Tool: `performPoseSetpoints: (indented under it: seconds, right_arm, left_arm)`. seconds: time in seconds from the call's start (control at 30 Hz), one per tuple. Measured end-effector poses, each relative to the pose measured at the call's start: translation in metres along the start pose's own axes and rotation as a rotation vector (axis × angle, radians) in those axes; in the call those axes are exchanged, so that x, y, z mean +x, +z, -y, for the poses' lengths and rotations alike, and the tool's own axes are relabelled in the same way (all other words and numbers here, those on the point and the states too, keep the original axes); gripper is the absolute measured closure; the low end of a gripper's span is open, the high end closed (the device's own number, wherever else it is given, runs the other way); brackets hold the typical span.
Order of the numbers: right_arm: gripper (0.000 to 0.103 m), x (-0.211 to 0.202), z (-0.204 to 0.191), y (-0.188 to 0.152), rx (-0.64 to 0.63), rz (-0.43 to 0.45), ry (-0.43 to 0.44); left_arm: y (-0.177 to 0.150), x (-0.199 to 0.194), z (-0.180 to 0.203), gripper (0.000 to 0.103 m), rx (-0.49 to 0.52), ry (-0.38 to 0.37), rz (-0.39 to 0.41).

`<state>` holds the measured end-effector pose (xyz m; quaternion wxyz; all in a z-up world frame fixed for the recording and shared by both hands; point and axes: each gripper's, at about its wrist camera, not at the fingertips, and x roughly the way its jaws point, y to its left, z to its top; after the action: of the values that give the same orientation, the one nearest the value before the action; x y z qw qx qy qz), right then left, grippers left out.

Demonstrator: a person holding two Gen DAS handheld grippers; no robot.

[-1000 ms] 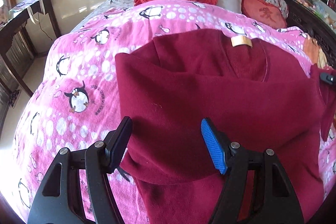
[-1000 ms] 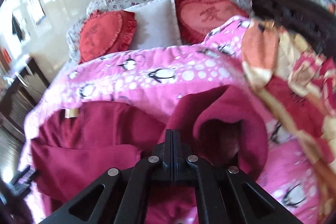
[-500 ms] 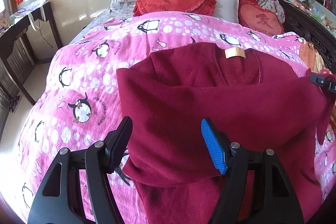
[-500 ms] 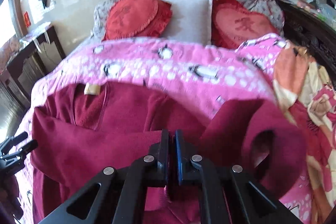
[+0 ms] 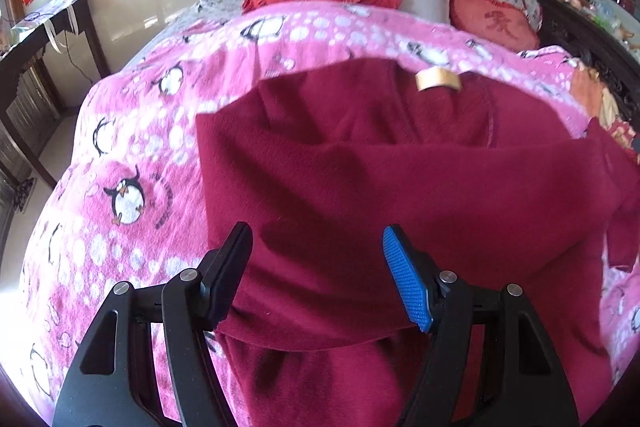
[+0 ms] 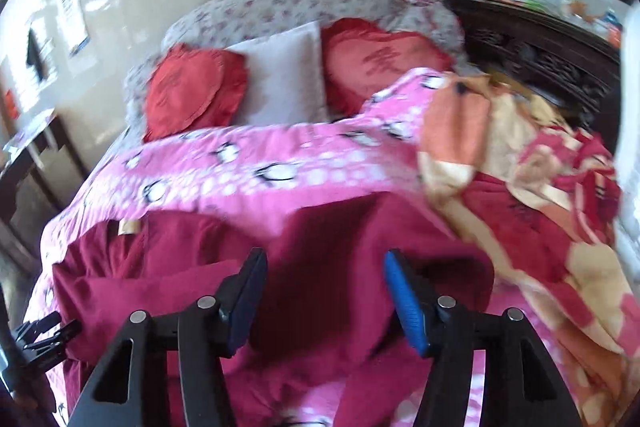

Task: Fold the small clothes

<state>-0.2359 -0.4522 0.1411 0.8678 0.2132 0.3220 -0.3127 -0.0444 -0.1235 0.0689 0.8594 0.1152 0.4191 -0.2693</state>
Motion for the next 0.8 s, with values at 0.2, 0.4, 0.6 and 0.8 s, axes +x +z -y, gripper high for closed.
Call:
performPoseSetpoints:
  seconds: [0.2, 0.4, 0.6, 0.8]
  right_arm:
    - [0.044, 0.003, 0.039, -0.016, 0.139, -0.07, -0.023]
    - [0.044, -0.005, 0.078, -0.047, 0.325, -0.095, 0.125]
    - [0.044, 0.025, 0.118, -0.056, 0.564, -0.074, 0.201]
    - [0.048, 0.071, 0.164, -0.062, 0.855, -0.04, 0.334]
  left_arm:
    - [0.002, 0.004, 0.021, 0.035, 0.038, -0.028, -0.024]
    - [-0.007, 0.012, 0.024, 0.035, 0.053, -0.02, -0.055]
    - [-0.005, 0.011, 0.019, 0.035, 0.003, -0.037, -0.064]
    - [-0.006, 0.003, 0.017, 0.035, 0.036, -0.002, -0.058]
